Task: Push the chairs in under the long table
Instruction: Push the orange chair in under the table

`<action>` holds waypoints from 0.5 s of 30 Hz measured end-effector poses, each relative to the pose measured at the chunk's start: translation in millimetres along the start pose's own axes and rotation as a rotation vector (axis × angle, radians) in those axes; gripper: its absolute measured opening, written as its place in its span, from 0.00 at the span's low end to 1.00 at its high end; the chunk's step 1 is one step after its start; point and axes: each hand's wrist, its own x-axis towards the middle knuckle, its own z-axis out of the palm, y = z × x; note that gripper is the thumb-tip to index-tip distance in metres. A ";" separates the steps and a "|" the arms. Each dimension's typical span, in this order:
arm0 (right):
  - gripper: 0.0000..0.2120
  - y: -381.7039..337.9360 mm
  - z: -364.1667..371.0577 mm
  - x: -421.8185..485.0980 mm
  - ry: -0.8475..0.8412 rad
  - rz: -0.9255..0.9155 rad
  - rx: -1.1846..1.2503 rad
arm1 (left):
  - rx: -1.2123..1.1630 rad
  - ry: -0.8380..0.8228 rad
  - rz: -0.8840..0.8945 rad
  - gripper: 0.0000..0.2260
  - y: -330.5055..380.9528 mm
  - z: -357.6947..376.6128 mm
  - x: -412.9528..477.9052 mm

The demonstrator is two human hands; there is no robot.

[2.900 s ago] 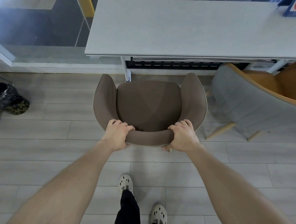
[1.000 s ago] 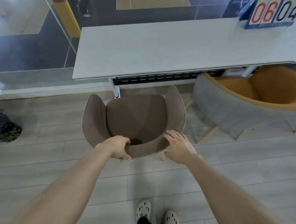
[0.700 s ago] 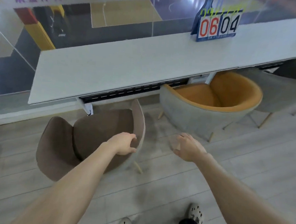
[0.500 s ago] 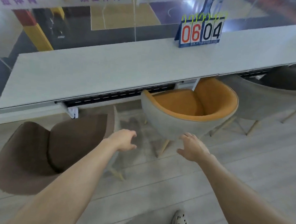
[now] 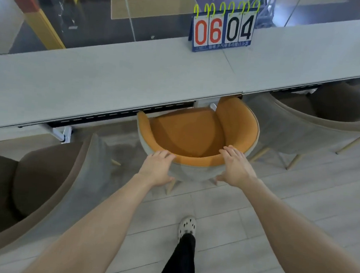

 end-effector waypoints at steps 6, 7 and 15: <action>0.52 56.0 1.4 49.2 -0.114 -0.022 -0.073 | 0.042 -0.122 0.030 0.46 24.3 23.9 75.6; 0.51 64.2 3.1 56.2 -0.122 -0.044 -0.096 | 0.056 -0.151 0.016 0.46 27.8 31.2 83.0; 0.40 86.5 13.7 88.4 -0.094 -0.220 -0.281 | 0.060 -0.072 -0.088 0.30 35.6 57.4 89.1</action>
